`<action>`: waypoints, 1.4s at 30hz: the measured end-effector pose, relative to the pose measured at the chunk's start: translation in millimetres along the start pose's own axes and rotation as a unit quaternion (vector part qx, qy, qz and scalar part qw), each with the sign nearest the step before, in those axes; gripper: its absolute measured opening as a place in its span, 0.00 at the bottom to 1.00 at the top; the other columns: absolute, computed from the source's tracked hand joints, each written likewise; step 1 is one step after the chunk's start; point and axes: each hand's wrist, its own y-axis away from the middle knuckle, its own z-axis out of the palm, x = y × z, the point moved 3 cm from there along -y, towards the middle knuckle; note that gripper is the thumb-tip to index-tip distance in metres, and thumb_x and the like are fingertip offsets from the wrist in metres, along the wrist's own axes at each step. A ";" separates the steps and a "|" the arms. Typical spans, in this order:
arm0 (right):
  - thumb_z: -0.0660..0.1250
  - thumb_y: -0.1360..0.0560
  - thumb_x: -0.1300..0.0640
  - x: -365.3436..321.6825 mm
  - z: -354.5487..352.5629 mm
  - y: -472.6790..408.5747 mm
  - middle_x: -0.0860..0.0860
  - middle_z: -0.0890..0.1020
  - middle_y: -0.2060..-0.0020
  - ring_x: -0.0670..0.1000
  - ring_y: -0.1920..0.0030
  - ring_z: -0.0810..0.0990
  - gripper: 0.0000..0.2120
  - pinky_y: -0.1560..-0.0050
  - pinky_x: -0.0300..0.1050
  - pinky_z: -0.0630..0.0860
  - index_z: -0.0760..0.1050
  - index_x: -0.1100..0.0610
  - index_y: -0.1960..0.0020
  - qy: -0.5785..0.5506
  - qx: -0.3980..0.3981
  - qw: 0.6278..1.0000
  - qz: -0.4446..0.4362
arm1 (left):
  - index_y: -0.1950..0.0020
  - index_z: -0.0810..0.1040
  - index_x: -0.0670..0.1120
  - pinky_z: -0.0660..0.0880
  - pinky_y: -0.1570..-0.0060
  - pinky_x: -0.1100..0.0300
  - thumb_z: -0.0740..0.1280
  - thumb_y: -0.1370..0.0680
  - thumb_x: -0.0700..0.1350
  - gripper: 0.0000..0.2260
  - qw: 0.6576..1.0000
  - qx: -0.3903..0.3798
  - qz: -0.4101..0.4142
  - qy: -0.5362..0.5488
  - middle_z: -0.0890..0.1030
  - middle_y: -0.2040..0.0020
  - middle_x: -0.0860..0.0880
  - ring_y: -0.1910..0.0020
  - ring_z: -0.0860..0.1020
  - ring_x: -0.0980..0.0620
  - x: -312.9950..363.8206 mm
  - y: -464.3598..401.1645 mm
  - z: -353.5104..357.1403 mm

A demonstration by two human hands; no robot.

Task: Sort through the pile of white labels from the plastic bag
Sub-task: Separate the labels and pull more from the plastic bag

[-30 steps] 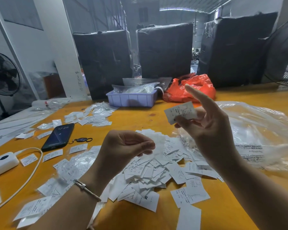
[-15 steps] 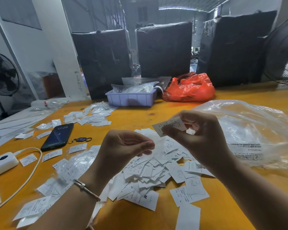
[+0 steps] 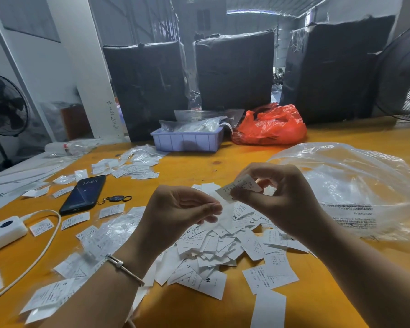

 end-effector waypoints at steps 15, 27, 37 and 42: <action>0.70 0.30 0.67 6.9 4.3 0.3 0.49 0.81 0.64 0.51 0.62 0.77 0.05 0.64 0.52 0.73 0.82 0.60 0.61 0.094 -0.066 0.993 -0.009 | 0.54 0.86 0.42 0.79 0.64 0.67 0.74 0.31 0.47 0.11 0.998 -0.048 0.015 -0.037 0.87 0.60 0.49 0.63 0.86 0.52 -3.2 0.6 5.1; 0.73 0.30 0.68 8.2 -1.0 0.0 0.47 0.84 0.64 0.48 0.65 0.79 0.10 0.68 0.38 0.73 0.83 0.55 0.54 0.030 0.055 0.998 0.020 | 0.55 0.86 0.43 0.79 0.65 0.62 0.74 0.31 0.48 0.10 0.997 -0.013 -0.064 0.048 0.87 0.60 0.47 0.62 0.86 0.47 -5.3 -0.1 4.9; 0.70 0.26 0.61 12.7 12.0 1.6 0.44 0.82 0.58 0.48 0.56 0.80 0.05 0.60 0.46 0.75 0.85 0.55 0.56 -0.031 -0.086 0.995 0.048 | 0.55 0.86 0.42 0.79 0.60 0.64 0.74 0.33 0.49 0.13 0.995 -0.002 -0.069 0.078 0.87 0.59 0.48 0.58 0.85 0.52 -3.9 -1.4 4.4; 0.75 0.31 0.56 16.7 7.9 2.9 0.48 0.84 0.59 0.48 0.58 0.81 0.06 0.62 0.45 0.78 0.83 0.55 0.55 -0.057 -0.072 0.993 0.075 | 0.57 0.85 0.41 0.78 0.61 0.65 0.74 0.33 0.48 0.12 0.994 0.015 -0.067 0.083 0.86 0.59 0.46 0.59 0.85 0.52 -4.2 -1.8 3.5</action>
